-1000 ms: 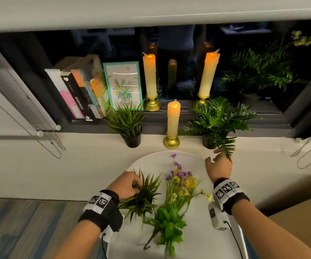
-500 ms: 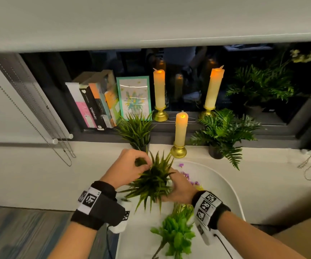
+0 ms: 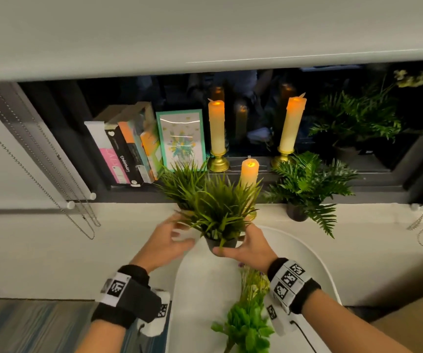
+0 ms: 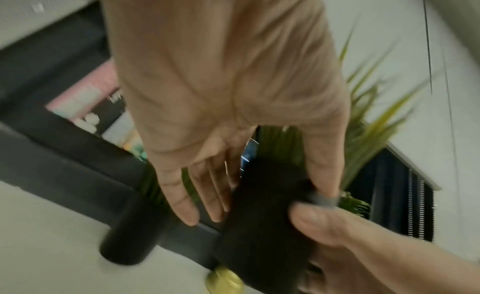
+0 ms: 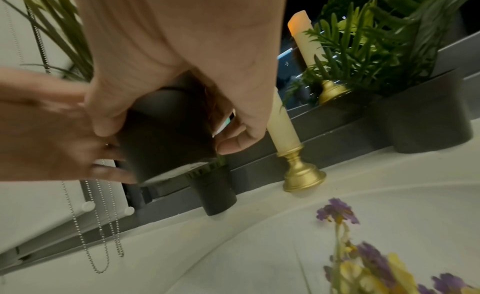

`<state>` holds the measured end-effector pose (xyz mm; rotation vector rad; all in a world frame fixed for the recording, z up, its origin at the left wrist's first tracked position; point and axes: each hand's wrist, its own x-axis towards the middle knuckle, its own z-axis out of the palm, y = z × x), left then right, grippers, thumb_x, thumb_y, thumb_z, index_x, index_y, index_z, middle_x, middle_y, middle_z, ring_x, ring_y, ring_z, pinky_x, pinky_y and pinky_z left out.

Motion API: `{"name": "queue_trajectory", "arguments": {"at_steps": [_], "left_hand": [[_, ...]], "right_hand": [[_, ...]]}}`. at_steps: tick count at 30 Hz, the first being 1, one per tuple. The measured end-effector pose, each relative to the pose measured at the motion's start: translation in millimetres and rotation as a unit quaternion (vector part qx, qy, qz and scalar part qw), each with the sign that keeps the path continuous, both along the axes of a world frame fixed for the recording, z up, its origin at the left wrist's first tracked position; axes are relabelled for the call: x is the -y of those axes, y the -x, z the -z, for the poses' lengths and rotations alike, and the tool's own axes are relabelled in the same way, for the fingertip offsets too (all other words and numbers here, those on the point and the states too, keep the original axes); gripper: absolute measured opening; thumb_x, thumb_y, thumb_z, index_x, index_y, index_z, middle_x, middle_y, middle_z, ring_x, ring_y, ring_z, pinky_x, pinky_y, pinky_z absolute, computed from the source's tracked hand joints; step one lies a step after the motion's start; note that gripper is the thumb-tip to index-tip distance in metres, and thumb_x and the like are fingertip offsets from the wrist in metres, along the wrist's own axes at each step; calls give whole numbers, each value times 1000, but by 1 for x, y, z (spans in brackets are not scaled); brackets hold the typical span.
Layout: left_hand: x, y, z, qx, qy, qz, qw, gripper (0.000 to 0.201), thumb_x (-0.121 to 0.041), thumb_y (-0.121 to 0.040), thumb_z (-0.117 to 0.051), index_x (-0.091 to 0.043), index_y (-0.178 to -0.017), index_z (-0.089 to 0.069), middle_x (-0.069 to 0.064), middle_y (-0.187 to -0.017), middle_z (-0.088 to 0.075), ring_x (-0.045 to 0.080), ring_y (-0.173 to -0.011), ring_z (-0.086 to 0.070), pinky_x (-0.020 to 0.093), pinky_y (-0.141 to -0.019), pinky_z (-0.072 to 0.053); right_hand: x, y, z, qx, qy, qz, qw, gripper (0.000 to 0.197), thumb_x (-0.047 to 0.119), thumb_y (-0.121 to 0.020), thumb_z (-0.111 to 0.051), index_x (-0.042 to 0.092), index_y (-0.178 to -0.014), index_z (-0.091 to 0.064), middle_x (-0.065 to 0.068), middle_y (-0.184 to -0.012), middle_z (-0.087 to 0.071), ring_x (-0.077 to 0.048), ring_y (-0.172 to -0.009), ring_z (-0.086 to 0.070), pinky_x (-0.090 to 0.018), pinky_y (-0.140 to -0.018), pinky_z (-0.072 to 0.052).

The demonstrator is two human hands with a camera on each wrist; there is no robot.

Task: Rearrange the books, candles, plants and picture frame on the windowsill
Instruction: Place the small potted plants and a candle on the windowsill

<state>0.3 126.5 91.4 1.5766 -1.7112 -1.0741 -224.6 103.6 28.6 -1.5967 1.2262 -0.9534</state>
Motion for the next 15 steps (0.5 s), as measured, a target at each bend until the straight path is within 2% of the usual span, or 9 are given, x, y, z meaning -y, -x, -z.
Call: {"name": "queue_trajectory", "arguments": {"at_steps": [1, 3, 4, 7, 9, 11, 13, 14, 15], "left_hand": [[-2, 14, 3, -10, -29, 27, 999, 41, -29, -74, -77, -28, -111, -61, -13, -111, -64, 4, -103, -60, 26, -85, -48], [-2, 40, 7, -60, -22, 46, 997, 41, -28, -69, -85, -28, -105, -66, -13, -103, -70, -4, -98, -63, 13, -80, -46], [1, 49, 10, -85, -1, 31, 996, 40, -22, -67, -87, -26, -102, -68, -13, -99, -72, -5, -96, -64, 11, -78, -47], [8, 61, 19, -119, 56, 9, 991, 46, -23, -60, -89, -15, -102, -71, -5, -100, -74, 7, -101, -67, 19, -85, -51], [12, 67, 23, -106, 82, -2, 991, 45, -20, -60, -89, -13, -101, -72, -7, -97, -74, 1, -97, -67, 12, -81, -48], [15, 68, 24, -99, 86, -31, 991, 43, -15, -59, -90, -15, -99, -72, -8, -97, -74, -8, -93, -65, 6, -79, -46], [20, 66, 27, -123, 81, -47, 988, 48, -22, -55, -92, -26, -97, -70, -6, -102, -73, 0, -99, -66, 20, -89, -51], [22, 64, 28, -131, 77, -53, 987, 52, -34, -50, -93, -30, -96, -69, -5, -104, -73, 6, -103, -66, 30, -92, -52], [24, 62, 30, -133, 70, -59, 987, 58, -47, -45, -91, -32, -97, -69, -5, -106, -73, 10, -106, -66, 37, -95, -50]], "right_hand": [[-1, -3, -2, 6, 9, -6, 1000, 72, 39, -55, -90, 25, -116, -54, 19, -106, -63, -1, -97, -62, -9, -67, -50], [-1, -7, -1, 16, 30, -9, 999, 72, 36, -58, -89, 26, -119, -52, 18, -111, -63, 2, -104, -59, -16, -82, -51], [-1, -7, 0, 16, 32, -5, 999, 72, 36, -58, -88, 26, -120, -52, 17, -112, -63, 3, -104, -59, -18, -85, -52], [3, 6, -4, -23, 28, -5, 999, 70, 43, -58, -87, 29, -119, -53, 17, -110, -65, 0, -102, -60, -28, -87, -52], [8, 25, -4, -68, 4, -34, 997, 79, 44, -56, -87, 32, -125, -50, 15, -122, -59, -3, -111, -55, -30, -95, -48], [19, 52, 2, -115, -38, -15, 992, 80, 37, -58, -88, 29, -128, -50, 6, -130, -53, -12, -116, -52, -32, -99, -45], [30, 84, 11, -168, -81, 73, 980, 55, 28, -65, -86, 21, -112, -60, -3, -121, -58, -19, -106, -57, -28, -89, -46], [36, 100, 17, -203, -118, 125, 964, 46, 28, -69, -83, 16, -108, -62, -7, -118, -60, -21, -104, -58, -25, -85, -44], [44, 117, 27, -221, -161, 169, 947, 47, 31, -73, -80, 12, -112, -61, -9, -120, -59, -24, -108, -57, -24, -86, -41]]}}
